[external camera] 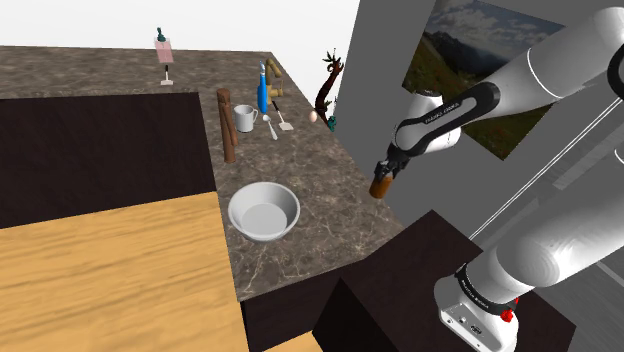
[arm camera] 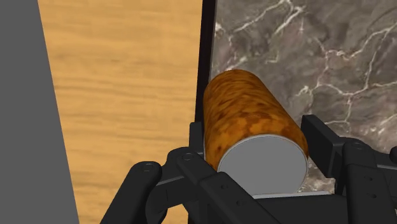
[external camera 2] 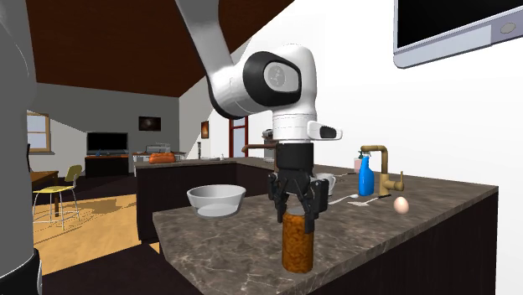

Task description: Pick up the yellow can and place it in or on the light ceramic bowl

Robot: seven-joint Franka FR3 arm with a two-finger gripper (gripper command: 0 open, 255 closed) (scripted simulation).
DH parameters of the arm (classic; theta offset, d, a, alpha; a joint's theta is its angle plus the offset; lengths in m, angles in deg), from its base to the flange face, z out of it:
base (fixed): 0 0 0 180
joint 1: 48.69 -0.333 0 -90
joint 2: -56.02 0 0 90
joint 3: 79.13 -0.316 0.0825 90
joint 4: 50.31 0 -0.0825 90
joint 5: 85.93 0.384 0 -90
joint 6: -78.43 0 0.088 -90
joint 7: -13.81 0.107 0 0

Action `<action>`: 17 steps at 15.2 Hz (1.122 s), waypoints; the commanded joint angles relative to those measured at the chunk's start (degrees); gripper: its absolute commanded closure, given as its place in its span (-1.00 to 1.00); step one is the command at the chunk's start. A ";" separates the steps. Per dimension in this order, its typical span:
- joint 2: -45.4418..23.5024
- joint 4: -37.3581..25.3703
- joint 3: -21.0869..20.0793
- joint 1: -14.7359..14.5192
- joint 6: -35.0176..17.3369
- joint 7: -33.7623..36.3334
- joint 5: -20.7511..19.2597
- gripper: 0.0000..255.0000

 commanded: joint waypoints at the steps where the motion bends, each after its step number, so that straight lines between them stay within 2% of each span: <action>1: 1.53 -0.28 0.00 0.03 1.81 0.19 -0.28 1.00; 17: 12.49 -3.99 -0.42 0.30 16.44 1.03 -1.46 1.00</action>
